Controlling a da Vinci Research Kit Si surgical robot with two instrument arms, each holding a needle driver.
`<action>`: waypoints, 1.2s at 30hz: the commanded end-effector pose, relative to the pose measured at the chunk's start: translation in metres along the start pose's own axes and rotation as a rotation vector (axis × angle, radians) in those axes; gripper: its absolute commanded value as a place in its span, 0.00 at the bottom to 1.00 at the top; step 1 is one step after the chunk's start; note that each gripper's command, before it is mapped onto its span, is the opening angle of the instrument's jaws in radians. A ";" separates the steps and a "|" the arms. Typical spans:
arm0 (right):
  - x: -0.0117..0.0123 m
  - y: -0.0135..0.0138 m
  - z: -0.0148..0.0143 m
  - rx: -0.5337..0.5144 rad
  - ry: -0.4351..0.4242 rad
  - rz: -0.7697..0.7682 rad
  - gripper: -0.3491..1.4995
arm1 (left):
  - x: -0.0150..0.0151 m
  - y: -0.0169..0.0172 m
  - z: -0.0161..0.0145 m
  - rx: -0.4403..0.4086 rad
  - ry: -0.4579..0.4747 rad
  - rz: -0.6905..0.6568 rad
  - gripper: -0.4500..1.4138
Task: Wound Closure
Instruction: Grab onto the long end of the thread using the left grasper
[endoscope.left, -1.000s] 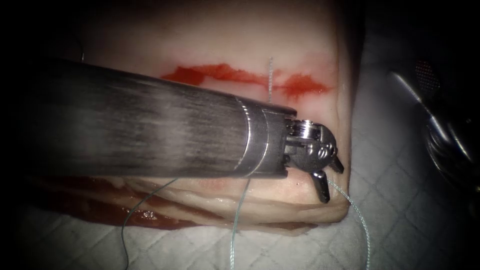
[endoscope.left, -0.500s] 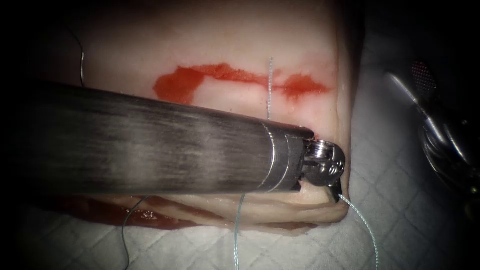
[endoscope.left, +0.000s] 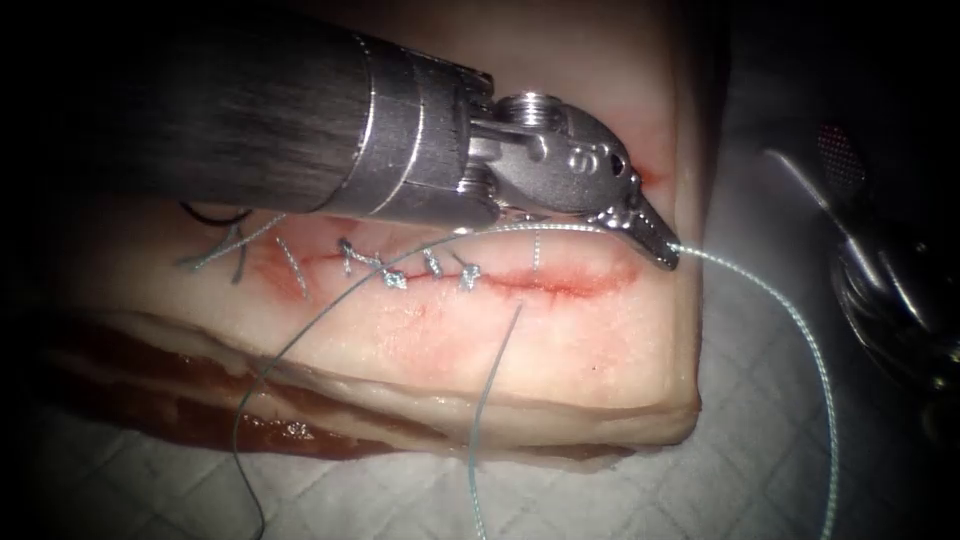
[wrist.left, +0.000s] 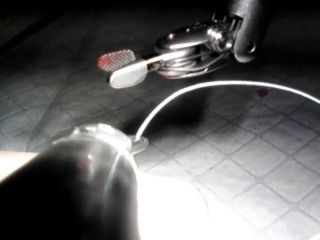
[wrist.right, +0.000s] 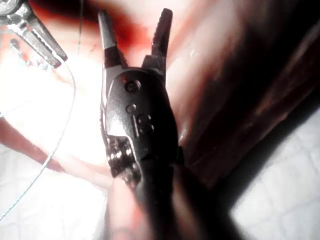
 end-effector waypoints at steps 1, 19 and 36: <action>0.0006 0.0008 0.0008 -0.031 0.002 0.000 0.84 | 0.0003 0.0002 -0.0009 -0.047 0.002 -0.009 0.00; 0.0080 0.0079 0.0015 -0.580 0.107 0.052 0.72 | 0.0140 -0.0041 -0.0206 -0.616 -0.174 -0.359 0.00; 0.0058 0.0060 0.0015 -0.408 0.080 0.070 0.76 | 0.0239 -0.0017 -0.0170 -0.388 0.119 -0.222 0.99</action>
